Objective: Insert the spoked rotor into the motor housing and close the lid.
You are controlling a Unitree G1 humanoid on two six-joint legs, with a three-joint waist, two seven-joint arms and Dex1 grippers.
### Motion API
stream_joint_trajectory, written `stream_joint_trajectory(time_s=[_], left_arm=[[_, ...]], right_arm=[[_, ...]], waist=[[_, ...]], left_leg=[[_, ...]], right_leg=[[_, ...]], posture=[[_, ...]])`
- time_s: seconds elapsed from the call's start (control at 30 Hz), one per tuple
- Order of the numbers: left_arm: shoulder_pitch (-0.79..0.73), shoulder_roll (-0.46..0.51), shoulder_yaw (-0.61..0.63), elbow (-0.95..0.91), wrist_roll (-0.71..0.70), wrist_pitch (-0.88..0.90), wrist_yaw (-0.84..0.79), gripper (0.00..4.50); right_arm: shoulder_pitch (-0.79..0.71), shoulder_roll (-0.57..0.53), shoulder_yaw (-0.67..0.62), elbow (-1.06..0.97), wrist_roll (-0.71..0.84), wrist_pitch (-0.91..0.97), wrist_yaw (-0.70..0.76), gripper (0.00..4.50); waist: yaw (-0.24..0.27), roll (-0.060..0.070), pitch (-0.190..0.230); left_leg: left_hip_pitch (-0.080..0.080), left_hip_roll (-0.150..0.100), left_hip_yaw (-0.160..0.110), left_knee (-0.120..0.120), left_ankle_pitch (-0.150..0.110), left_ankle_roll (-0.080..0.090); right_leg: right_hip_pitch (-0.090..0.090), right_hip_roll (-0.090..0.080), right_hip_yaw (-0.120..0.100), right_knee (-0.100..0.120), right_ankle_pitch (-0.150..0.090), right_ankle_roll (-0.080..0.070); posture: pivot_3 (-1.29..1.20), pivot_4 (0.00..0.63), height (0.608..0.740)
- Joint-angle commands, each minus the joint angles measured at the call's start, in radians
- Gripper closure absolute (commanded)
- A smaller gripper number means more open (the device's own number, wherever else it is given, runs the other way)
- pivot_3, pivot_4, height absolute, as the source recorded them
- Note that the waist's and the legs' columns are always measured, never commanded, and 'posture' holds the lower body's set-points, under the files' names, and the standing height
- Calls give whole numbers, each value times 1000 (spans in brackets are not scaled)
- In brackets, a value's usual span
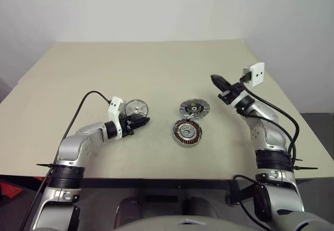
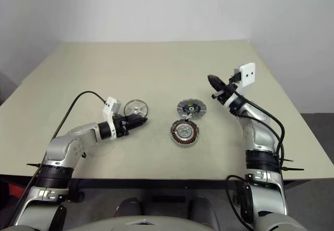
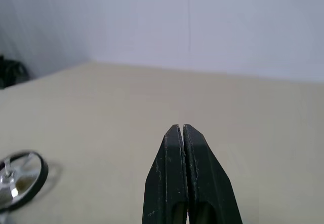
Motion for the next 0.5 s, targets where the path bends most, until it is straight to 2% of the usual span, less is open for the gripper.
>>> stream_joint_trajectory(time_s=[0.03, 0.33, 0.5], left_arm=[[2, 11, 17, -33, -3, -13, -1, 2185], [9, 8, 21, -45, -14, -6, -3, 2185], [14, 9, 20, -51, -24, 0, -10, 2185]], right_arm=[[-15, 6, -5, -1, 48, -21, 27, 4469], [7, -43, -12, -127, 271, 247, 141, 4469], [84, -156, 78, -239, 250, 282, 285, 4469]], waist=[[4, 0, 0], [7, 0, 0], [12, 0, 0]], left_leg=[[0, 0, 0, 0, 0, 0], [-1, 0, 0, 1, 0, 1], [-1, 0, 0, 1, -1, 2]], right_leg=[[0, 0, 0, 0, 0, 0], [0, 0, 0, 0, 0, 0], [0, 0, 0, -1, 0, 0]], posture=[[0, 0, 740], [0, 0, 740], [0, 0, 740]])
